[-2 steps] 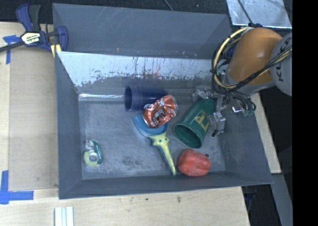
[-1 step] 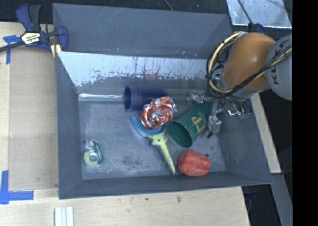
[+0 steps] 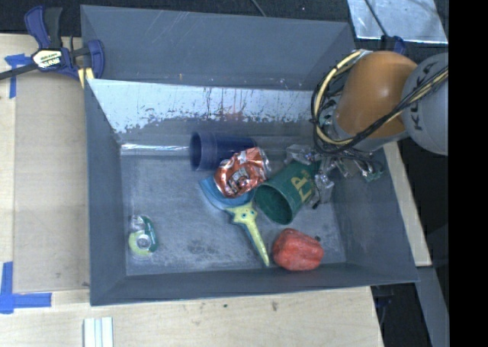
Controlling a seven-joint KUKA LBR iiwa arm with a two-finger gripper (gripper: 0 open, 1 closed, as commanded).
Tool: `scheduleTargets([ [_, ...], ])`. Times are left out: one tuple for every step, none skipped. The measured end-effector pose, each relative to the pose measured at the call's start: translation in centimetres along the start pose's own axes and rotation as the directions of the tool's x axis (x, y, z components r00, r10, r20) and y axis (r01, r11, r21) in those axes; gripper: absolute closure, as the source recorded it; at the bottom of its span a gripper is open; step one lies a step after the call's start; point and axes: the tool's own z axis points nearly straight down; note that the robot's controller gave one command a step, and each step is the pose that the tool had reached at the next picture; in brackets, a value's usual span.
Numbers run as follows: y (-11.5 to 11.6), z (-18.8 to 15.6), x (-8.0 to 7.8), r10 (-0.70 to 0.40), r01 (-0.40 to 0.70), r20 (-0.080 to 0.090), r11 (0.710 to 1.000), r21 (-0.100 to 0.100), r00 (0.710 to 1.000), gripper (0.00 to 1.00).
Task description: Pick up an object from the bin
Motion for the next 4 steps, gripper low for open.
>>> scheduleTargets([
  [0.0,0.0,0.0,0.000,0.000,0.000,1.000,0.000,1.000,0.00],
  [0.0,0.0,0.0,-0.001,0.001,0.000,1.000,0.000,1.000,1.00],
  [0.0,0.0,0.0,-0.001,0.001,0.000,1.000,0.000,1.000,1.00],
  [-0.1,-4.4,0.1,-0.015,0.015,-0.004,1.000,-0.004,1.000,1.00],
])
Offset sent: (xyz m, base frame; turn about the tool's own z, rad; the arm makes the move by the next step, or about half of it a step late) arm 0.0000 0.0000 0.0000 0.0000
